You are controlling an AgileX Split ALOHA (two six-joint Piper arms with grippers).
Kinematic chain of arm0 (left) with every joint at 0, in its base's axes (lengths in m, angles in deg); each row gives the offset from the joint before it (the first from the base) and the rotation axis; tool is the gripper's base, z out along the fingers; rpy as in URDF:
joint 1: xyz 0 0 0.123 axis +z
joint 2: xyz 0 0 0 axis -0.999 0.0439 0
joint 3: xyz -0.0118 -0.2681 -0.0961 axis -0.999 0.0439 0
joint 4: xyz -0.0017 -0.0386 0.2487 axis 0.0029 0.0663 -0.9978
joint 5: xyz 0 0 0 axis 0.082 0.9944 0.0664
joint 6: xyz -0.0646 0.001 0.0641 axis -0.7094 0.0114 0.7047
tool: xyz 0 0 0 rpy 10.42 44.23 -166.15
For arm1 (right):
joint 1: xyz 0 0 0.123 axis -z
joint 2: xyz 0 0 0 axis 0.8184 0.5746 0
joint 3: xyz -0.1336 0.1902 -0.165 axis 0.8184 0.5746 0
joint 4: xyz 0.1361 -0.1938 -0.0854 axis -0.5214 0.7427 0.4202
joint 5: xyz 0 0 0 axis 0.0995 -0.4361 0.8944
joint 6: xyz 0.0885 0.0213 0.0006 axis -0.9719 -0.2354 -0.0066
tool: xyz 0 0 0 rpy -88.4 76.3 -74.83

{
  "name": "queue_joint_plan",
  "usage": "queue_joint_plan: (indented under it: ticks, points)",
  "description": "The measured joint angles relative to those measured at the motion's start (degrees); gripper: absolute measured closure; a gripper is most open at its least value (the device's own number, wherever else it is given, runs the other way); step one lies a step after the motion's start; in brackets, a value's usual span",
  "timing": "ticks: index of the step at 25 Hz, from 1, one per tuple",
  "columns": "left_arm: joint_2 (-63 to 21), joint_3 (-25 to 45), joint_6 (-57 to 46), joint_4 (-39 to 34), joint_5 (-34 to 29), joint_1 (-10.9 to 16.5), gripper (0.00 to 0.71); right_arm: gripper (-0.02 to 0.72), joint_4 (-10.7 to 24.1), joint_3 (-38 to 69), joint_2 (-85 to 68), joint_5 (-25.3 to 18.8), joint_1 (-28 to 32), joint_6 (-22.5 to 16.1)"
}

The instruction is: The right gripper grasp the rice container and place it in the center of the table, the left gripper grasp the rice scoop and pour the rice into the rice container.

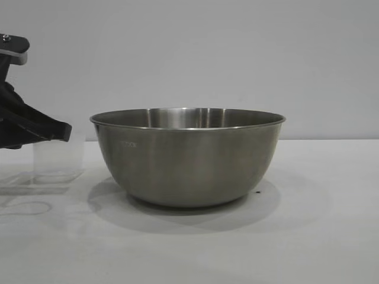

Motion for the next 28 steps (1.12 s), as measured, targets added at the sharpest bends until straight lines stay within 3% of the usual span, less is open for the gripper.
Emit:
queue_joint_plan:
  ticks: [3, 4, 5, 6, 11, 19, 28]
  points:
    - [0.0, 1.3, 0.0, -0.6, 0.5, 0.0, 0.71, 0.149, 0.0, 0.0, 0.0, 0.0, 0.0, 0.0]
    - [0.0, 2.0, 0.0, -1.1, 0.5, 0.0, 0.663, 0.149, 0.0, 0.0, 0.0, 0.0, 0.0, 0.0]
    - [0.0, 2.7, 0.0, -1.5, 0.5, 0.0, 0.663, 0.149, 0.0, 0.0, 0.0, 0.0, 0.0, 0.0]
    - [0.0, 3.4, 0.0, -2.0, 0.5, 0.0, 0.597, 0.149, 0.0, 0.0, 0.0, 0.0, 0.0, 0.0]
    - [0.0, 6.1, 0.0, -2.4, 0.5, 0.0, 0.411, 0.149, 0.0, 0.0, 0.0, 0.0, 0.0, 0.0]
    - [-3.6, 13.1, -0.1, -3.9, 0.5, 0.0, 0.394, 0.149, 0.0, 0.0, 0.0, 0.0, 0.0, 0.0]
    - [-20.6, 21.3, -1.9, -7.0, 0.4, 0.0, 0.394, 0.149, 0.0, 0.0, 0.0, 0.0, 0.0, 0.0]
